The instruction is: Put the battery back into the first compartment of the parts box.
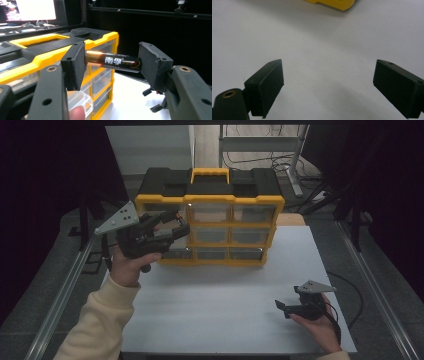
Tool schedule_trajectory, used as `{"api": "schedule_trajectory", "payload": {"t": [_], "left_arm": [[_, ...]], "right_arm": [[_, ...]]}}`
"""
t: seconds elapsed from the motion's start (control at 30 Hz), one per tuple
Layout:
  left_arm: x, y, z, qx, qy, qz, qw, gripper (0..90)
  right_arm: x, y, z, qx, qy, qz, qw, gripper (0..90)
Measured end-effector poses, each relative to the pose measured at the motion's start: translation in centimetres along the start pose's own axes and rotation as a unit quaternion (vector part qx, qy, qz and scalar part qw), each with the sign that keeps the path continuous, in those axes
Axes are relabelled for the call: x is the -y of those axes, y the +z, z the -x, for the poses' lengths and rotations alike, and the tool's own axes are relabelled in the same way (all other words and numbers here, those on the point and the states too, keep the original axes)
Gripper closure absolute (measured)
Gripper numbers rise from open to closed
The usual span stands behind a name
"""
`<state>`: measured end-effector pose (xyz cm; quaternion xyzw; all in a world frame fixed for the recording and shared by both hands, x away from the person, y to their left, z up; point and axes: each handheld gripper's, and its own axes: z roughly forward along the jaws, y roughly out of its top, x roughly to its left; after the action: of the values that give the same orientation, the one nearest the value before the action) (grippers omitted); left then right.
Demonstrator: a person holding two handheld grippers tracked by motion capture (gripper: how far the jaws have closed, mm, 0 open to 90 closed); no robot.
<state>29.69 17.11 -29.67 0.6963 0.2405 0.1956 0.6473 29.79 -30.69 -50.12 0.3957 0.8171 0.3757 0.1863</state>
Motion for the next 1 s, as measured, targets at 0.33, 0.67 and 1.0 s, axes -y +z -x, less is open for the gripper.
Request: {"api": "schedule_trajectory", "payload": {"t": [0.33, 0.67, 1.0], "left_arm": [[0.1, -0.2, -1.0, -0.053, 0.004, -0.013, 0.9985, 41.4], [0.1, -0.2, -1.5, -0.078, 0.003, -0.018, 0.9968, 41.3], [-0.1, -0.2, -2.0, -0.104, 0.004, -0.023, 0.9943, 41.3]], "right_arm": [[0.0, 0.1, 0.0, -0.001, 0.001, 0.000, 1.0000, 10.0], [0.0, 0.0, 0.0, -0.001, 0.001, -0.001, 1.0000, 10.0], [0.0, 0.0, 0.0, -0.001, 0.001, 0.000, 1.0000, 10.0]]}}
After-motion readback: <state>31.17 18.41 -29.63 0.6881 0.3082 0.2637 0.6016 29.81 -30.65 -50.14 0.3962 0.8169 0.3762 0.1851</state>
